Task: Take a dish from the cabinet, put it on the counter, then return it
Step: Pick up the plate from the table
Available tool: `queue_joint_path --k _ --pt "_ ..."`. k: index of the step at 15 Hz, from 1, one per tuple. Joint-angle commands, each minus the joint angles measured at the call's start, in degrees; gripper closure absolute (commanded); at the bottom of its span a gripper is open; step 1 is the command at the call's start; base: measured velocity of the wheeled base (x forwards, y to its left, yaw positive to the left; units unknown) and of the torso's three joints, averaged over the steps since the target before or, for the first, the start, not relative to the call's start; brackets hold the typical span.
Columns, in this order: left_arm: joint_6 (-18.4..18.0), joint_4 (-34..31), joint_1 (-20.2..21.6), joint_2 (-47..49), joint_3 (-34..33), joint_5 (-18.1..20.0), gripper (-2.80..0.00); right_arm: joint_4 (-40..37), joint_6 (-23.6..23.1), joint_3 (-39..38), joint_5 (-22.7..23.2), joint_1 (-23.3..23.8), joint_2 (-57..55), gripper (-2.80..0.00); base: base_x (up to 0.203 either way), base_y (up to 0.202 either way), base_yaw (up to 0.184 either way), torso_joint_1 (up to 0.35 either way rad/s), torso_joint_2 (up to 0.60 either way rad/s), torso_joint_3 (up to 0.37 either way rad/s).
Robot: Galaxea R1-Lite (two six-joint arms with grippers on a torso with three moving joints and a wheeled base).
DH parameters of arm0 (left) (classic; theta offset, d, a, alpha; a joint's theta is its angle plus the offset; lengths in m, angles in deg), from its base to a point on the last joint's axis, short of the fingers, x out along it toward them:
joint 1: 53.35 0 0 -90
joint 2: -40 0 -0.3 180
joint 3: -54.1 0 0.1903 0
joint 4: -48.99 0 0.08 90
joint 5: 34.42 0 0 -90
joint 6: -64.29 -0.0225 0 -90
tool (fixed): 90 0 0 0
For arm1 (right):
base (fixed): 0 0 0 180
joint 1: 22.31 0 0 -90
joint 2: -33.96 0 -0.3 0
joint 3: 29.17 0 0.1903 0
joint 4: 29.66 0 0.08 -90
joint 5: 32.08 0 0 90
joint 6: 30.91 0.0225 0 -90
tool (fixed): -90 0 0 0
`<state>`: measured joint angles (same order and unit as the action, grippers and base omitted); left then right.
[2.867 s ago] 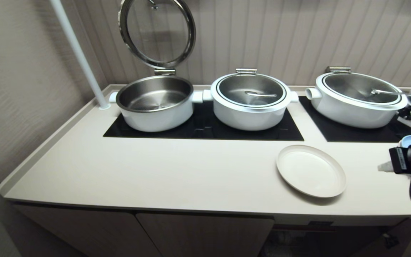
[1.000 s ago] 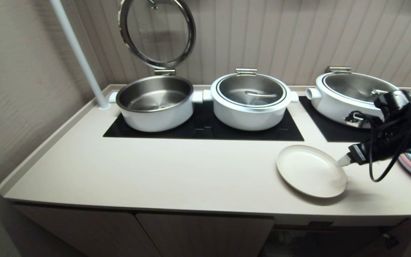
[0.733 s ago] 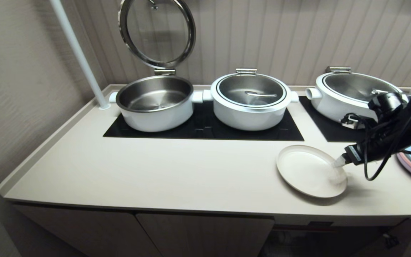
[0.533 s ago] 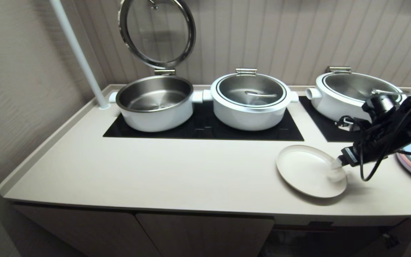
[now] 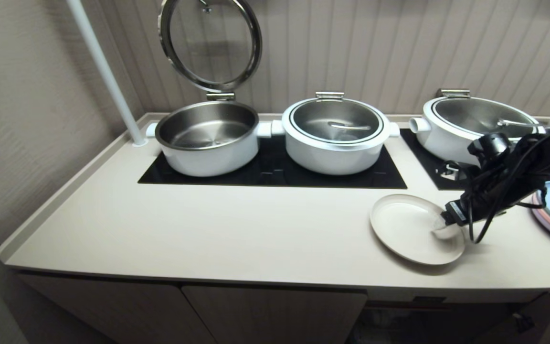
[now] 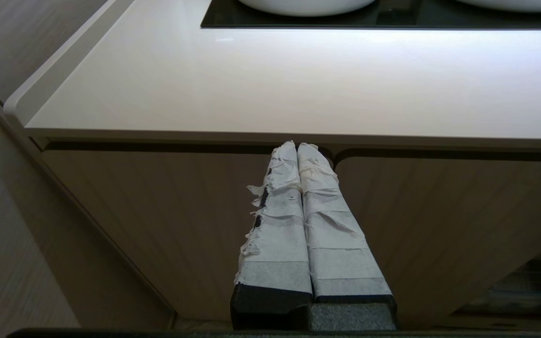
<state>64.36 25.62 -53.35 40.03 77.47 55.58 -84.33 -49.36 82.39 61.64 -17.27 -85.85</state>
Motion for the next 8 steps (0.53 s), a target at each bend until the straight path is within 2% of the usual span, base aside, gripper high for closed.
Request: queue_joint_path --k 1,8 --pt "0.0 0.0 0.0 0.0 0.0 0.0 0.00 -0.2 -0.1 0.0 0.1 -0.1 -0.6 -2.80 0.000 0.000 0.000 0.000 0.00 0.000" --pt "0.0 0.0 0.0 0.0 0.0 0.0 0.00 0.1 0.9 1.2 -0.7 -0.1 -1.9 -2.80 0.000 0.000 0.000 0.000 0.00 0.000"
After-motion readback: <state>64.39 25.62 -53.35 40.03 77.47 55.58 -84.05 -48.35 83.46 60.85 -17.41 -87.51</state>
